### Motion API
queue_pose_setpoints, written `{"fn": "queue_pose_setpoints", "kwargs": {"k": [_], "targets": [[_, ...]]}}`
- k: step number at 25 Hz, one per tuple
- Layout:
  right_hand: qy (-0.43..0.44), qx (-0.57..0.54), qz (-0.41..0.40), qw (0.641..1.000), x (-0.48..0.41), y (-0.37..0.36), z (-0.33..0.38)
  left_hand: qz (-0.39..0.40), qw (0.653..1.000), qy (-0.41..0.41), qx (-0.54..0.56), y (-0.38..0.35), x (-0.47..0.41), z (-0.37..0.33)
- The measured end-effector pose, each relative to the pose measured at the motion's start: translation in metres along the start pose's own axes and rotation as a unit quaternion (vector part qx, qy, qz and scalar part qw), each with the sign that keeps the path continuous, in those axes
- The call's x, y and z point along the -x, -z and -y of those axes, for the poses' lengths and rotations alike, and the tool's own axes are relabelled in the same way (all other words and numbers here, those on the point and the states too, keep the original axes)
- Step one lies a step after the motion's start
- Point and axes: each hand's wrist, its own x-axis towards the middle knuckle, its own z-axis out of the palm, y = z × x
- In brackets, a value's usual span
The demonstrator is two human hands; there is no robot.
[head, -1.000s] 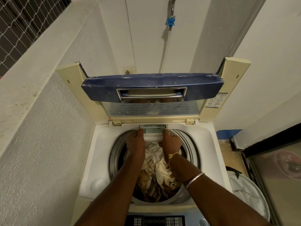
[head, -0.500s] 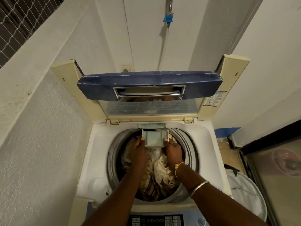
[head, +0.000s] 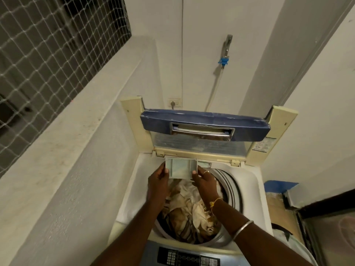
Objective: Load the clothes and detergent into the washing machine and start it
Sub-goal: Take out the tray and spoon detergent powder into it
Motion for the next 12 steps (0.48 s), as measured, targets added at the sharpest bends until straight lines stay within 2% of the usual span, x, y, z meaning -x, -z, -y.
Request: {"fn": "queue_pose_setpoints", "kwargs": {"k": [5, 9, 12], "targets": [[0.076, 0.025, 0.075, 0.994, 0.011, -0.04, 0.051, -0.071, 0.997, -0.018, 0.026, 0.055, 0.012, -0.021], [0.132, 0.044, 0.091, 0.986, 0.015, -0.077, 0.085, -0.145, 0.988, -0.024, 0.042, 0.1, 0.022, -0.044], [0.174, 0.037, 0.101, 0.979, 0.022, -0.108, 0.118, -0.182, 0.981, -0.065, 0.021, 0.133, 0.037, -0.065]]}}
